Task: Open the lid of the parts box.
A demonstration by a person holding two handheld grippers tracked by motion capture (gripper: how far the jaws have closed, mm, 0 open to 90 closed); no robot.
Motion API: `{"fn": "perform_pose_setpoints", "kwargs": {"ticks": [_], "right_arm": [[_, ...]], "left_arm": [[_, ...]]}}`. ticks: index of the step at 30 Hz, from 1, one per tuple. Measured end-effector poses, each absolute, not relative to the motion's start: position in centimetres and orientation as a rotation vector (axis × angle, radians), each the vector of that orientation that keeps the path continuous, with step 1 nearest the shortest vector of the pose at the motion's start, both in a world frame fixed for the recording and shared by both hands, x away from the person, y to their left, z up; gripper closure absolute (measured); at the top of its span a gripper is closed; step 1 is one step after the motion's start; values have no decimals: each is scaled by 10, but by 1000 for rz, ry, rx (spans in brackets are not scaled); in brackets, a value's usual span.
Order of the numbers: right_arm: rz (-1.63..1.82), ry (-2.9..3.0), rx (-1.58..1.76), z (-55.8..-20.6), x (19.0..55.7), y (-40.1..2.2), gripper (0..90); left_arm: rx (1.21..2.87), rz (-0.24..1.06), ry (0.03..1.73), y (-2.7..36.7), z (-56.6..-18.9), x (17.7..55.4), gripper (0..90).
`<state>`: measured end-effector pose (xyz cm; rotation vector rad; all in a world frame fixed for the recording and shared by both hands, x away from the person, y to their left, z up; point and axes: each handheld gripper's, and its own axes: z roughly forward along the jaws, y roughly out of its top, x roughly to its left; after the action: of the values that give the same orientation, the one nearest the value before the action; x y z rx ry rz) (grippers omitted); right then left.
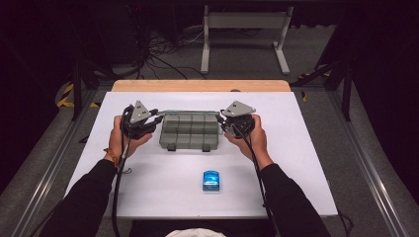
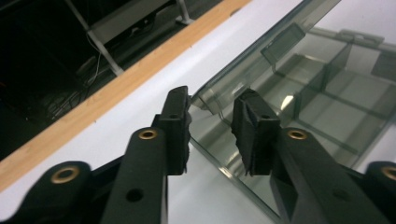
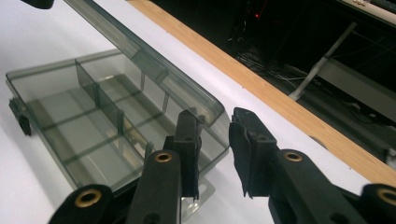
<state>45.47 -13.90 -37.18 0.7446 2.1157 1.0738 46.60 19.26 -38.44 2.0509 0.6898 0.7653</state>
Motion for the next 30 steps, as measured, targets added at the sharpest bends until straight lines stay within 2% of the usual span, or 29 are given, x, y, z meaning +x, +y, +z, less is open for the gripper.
{"fn": "perform_pose_setpoints", "kwargs": {"ticks": [2,12,30], "right_arm": [[1085,2109,748,-369,459,-139,752],[1130,2082,809,-361,483,-138,769],[1182,2012,932,-380,521,-138,803]], "left_arm": [[2051,765,691,192,-380,471,699],[2034,743,718,190,-373,495,731],[1954,637,857,189,-402,534,743]]}}
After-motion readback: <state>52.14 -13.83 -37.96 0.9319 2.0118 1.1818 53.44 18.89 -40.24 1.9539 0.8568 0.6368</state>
